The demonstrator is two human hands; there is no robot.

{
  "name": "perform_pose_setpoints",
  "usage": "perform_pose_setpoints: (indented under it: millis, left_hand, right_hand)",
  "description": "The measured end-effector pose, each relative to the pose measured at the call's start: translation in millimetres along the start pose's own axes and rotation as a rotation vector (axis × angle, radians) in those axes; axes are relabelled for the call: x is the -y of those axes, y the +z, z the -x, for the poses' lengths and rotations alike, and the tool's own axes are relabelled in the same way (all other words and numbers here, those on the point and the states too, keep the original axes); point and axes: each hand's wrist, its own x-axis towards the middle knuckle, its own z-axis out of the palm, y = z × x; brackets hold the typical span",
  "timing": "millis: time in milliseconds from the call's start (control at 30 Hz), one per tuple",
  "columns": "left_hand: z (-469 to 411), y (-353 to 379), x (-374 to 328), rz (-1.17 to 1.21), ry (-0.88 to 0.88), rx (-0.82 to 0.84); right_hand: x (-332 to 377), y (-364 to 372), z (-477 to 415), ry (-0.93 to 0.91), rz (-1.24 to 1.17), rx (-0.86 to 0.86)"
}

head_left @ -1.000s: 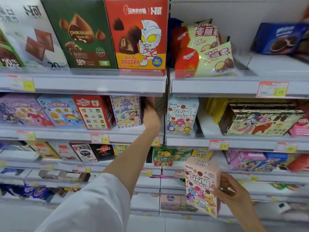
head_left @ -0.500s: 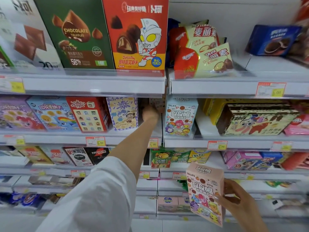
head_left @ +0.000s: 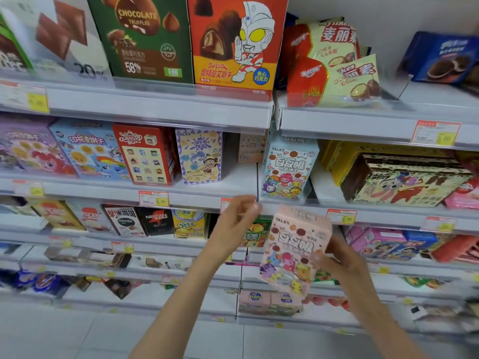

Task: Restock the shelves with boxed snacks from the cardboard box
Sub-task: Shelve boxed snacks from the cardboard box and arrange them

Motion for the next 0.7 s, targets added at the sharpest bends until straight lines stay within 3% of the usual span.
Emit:
perform_pose_setpoints:
  millis: [67, 100, 233, 433, 533, 700]
  left_hand:
    - [11.4, -7.8, 3.0, -0.055, -0.09, 0.261]
    - [14.9, -10.0, 3.6, -0.109, -0.112, 0.277]
    - [25.5, -22.0, 7.3, -0.277, -0.047, -0.036]
    - [23.2, -41.0, -5.7, -0.487, -0.028, -0.605]
    - [1.9, -38.9, -12.5, -0.553, -0.041, -0.706]
    - [-28.3, -23.4, -27.0, -0.6, -0.005, -0.715]
  right_hand:
    - [7.9, 13.3, -10.1, -0.029, -0.059, 0.046]
    - [9.9, 18.8, -15.7, -0.036, -0.082, 0.068]
    - [17.9, 33.0, -35.9, -0.076, -0.019, 0.158]
    - [26.9, 10.2, -57.8, -0.141, -0.067, -0.078]
    - [22.1, -3.2, -65.8, -0.137, -0.064, -0.115]
    - [17.7, -7.4, -70.8, -0.154, -0.045, -0.16]
